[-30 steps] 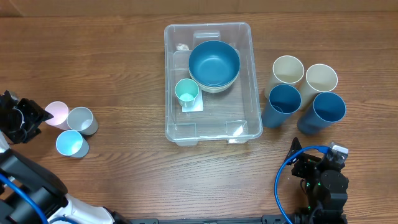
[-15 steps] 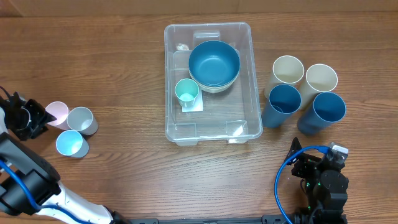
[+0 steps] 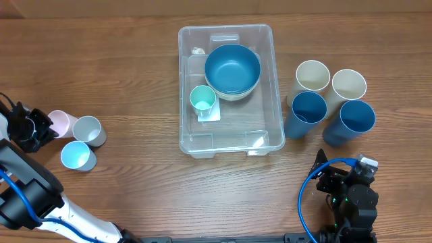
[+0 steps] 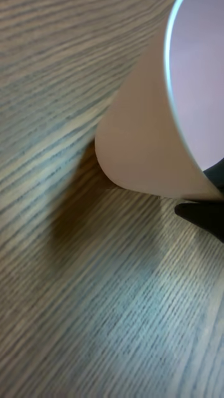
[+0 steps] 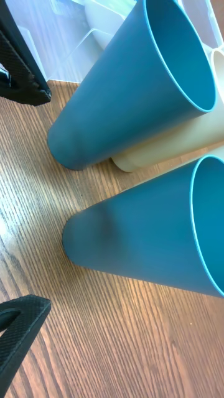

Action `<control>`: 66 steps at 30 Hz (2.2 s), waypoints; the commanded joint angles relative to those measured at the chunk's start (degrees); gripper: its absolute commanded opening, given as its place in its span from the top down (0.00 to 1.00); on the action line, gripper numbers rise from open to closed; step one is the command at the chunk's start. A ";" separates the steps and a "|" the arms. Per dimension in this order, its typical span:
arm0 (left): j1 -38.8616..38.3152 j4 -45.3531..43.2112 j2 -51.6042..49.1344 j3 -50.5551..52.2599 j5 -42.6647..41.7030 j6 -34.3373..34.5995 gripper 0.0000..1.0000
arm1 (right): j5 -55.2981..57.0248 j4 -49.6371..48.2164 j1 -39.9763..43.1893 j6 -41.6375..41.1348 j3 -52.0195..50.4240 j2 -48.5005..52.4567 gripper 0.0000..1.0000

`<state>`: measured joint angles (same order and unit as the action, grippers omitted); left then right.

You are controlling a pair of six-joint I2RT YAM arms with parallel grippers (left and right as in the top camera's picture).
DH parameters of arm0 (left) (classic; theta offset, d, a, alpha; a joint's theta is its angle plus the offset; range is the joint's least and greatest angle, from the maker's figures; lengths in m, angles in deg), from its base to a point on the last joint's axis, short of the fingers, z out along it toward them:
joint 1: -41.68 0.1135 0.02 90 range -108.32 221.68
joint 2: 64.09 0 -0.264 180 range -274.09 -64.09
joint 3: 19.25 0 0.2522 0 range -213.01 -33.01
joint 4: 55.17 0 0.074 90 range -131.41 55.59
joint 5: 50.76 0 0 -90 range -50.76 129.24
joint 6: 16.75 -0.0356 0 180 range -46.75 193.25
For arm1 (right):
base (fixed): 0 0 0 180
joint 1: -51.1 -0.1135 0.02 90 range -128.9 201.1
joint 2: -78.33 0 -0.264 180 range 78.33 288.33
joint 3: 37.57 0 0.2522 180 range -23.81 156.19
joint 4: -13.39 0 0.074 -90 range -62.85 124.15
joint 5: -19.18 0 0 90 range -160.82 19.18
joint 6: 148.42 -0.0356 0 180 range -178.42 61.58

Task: Pack container
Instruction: 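Carry the pink cup into the bin and lower it onto the mint cup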

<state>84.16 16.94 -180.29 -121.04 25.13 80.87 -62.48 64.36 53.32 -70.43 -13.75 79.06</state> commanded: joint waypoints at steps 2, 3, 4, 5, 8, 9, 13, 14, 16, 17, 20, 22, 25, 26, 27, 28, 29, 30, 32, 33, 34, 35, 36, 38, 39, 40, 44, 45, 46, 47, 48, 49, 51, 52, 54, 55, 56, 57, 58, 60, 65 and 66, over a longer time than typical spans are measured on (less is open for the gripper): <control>0.15 1.64 2.75 -2.10 4.48 1.55 0.96 | 0.37 0.31 0.15 -0.35 -0.92 -0.57 0.00; 0.11 2.14 4.00 -3.02 4.61 1.55 0.96 | 0.37 0.31 0.15 -0.35 -0.92 -0.57 0.00; 0.00 2.80 5.42 -4.11 4.55 1.62 0.96 | 0.37 0.31 0.15 -0.35 -0.92 -0.57 0.00; -0.24 3.41 7.10 -5.42 4.39 1.68 0.96 | 0.37 0.31 0.15 -0.35 -0.92 -0.57 0.00; -2.23 4.42 12.79 -9.42 2.67 2.25 0.96 | 0.37 0.31 0.15 -0.35 -0.92 -0.57 0.00; -4.04 4.57 15.78 -11.26 1.77 2.23 0.96 | 0.37 0.31 0.15 -0.35 -0.92 -0.57 0.00; -14.51 4.42 24.26 -15.15 2.27 1.11 0.96 | 0.37 0.31 0.15 -0.35 -0.92 -0.57 0.00; -17.68 4.39 25.49 -15.37 2.49 0.63 0.96 | 0.37 0.31 0.15 -0.35 -0.92 -0.57 0.00; -24.74 4.90 26.93 -15.39 2.75 -0.57 0.96 | 0.37 0.31 0.15 -0.35 -0.92 -0.57 0.00; -28.26 5.35 27.02 -15.39 2.73 -0.59 0.96 | 0.37 0.31 0.15 -0.35 -0.92 -0.57 0.00; -40.41 6.08 25.24 -15.37 2.71 -0.55 0.96 | 0.37 0.31 0.15 -0.35 -0.92 -0.57 0.00; -47.12 5.49 22.86 -15.37 2.73 -0.57 0.96 | 0.37 0.31 0.15 -0.35 -0.92 -0.57 0.00; -55.30 4.39 17.59 -15.37 4.57 -0.50 0.96 | 0.37 0.31 0.15 -0.35 -0.92 -0.57 0.00; -57.20 4.15 15.69 -15.37 5.95 -0.28 0.96 | 0.37 0.31 0.15 -0.35 -0.92 -0.57 0.00; -58.69 3.80 13.81 -15.37 6.93 -0.26 0.96 | 0.37 0.31 0.15 -0.35 -0.92 -0.57 0.00; -59.91 3.30 11.98 -15.37 7.23 -0.31 0.96 | 0.37 0.31 0.15 -0.35 -0.92 -0.57 0.00; -60.81 2.67 10.16 -15.37 7.15 -0.28 0.96 | 0.37 0.31 0.15 -0.35 -0.92 -0.57 0.00; -61.51 2.08 8.50 -15.37 7.04 -0.26 0.96 | 0.37 0.31 0.15 -0.35 -0.92 -0.57 0.00; -62.40 1.20 5.57 -15.37 7.06 0.37 0.96 | 0.37 0.31 0.15 -0.35 -0.92 -0.57 0.00; -62.58 0.92 3.96 -15.37 7.06 0.72 0.96 | 0.37 0.31 0.15 -0.35 -0.92 -0.57 0.00; -62.66 0.87 2.97 -15.37 7.10 1.03 0.96 | 0.37 0.31 0.15 -0.35 -0.92 -0.57 0.00; -62.66 0.87 2.05 -15.37 7.10 1.16 0.96 | 0.37 0.31 0.15 -0.35 -0.92 -0.57 0.00; -62.66 0.92 1.31 -15.37 7.10 1.44 0.96 | 0.37 0.31 0.15 -0.35 -0.92 -0.57 0.00; -62.66 0.96 0.70 -15.37 7.13 1.66 0.96 | 0.37 0.31 0.15 -0.35 -0.92 -0.55 0.00; -62.66 0.94 0.72 -15.37 7.10 1.81 0.96 | 0.37 0.31 0.15 -0.35 -0.92 -0.57 0.00; -62.66 0.92 0.76 -15.39 7.08 1.81 0.96 | 0.37 0.31 0.15 -0.35 -0.92 -0.57 0.00; -62.66 1.64 1.03 -16.20 7.08 1.81 0.96 | 0.37 0.31 0.15 -0.35 -0.92 -0.57 0.00; -62.66 1.90 1.16 -16.39 7.08 1.81 0.96 | 0.37 0.31 0.15 -0.35 -0.92 -0.57 0.00; -62.66 2.16 1.38 -16.52 7.08 1.81 0.96 | 0.37 0.31 0.15 -0.35 -0.92 -0.57 0.00; -62.66 2.60 1.70 -16.76 7.06 1.81 0.96 | 0.37 0.31 0.15 -0.35 -0.92 -0.57 0.00; -62.66 3.02 1.90 -17.03 7.06 1.81 0.96 | 0.37 0.31 0.15 -0.35 -0.92 -0.57 0.00; -62.66 3.61 2.05 -17.49 7.06 1.81 0.96 | 0.37 0.31 0.15 -0.35 -0.92 -0.57 0.00; -62.66 5.33 2.36 -18.80 7.06 1.79 0.96 | 0.37 0.31 0.15 -0.35 -0.94 -0.57 0.00; -62.66 5.92 2.47 -19.21 7.06 1.77 0.96 | 0.37 0.31 0.15 -0.35 -0.92 -0.57 0.00; -62.86 8.09 2.56 -20.31 7.02 1.79 0.96 | 0.37 0.31 0.15 -0.35 -0.92 -0.57 0.00; -63.06 9.20 2.54 -20.59 7.02 1.79 0.96 | 0.37 0.31 0.15 -0.35 -0.92 -0.57 0.00; -63.28 10.10 2.54 -20.63 7.02 1.79 0.96 | 0.37 0.31 0.15 -0.35 -0.92 -0.57 0.00; -63.56 10.84 2.54 -20.63 7.02 1.77 0.96 | 0.37 0.31 0.15 -0.35 -0.92 -0.57 0.00; -63.91 11.69 2.54 -20.63 7.04 1.53 0.96 | 0.37 0.31 0.15 -0.35 -0.92 -0.57 0.00; -64.54 12.44 2.54 -20.63 7.04 1.38 0.96 | 0.37 0.31 0.15 -0.35 -0.92 -0.57 0.00; -66.20 13.44 2.54 -20.63 7.23 1.36 0.95 | 0.37 0.31 0.15 -0.35 -0.92 -0.57 0.00; -66.27 13.64 2.54 -20.63 7.34 1.36 0.94 | 0.37 0.31 0.15 -0.35 -0.92 -0.57 0.00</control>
<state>18.85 29.96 -178.76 -140.26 32.04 82.09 -62.48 64.39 53.32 -70.43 -13.75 79.06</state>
